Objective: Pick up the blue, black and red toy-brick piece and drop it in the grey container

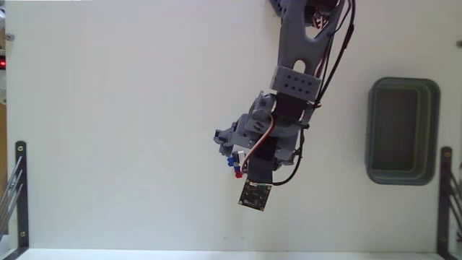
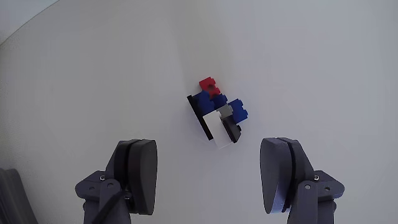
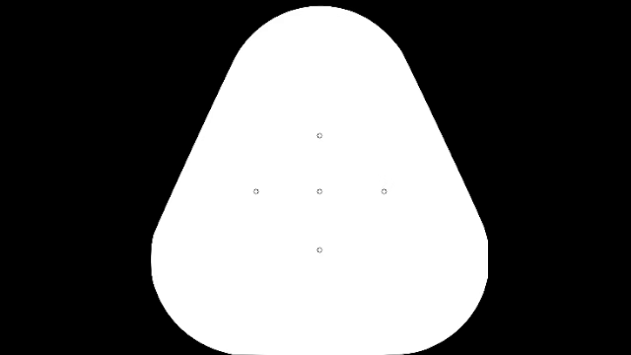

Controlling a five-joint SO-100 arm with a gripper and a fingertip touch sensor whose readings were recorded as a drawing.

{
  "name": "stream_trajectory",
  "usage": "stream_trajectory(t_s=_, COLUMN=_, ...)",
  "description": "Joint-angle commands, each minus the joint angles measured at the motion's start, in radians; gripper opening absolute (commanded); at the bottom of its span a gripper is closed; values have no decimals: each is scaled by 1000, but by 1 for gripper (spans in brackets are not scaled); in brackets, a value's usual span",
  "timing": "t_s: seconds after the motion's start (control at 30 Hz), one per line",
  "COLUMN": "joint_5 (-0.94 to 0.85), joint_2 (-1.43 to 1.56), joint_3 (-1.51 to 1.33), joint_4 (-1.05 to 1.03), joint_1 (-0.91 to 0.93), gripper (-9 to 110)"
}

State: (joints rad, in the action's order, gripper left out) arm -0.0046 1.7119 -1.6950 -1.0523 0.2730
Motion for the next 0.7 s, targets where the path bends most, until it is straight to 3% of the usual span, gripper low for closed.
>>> stream_trajectory(t_s=0.0, joint_5=5, joint_2=30, joint_3=37, joint_4=19, joint_1=33, gripper=110)
stream_trajectory(t_s=0.67, joint_5=5, joint_2=20, joint_3=45, joint_4=20, joint_1=37, gripper=110)
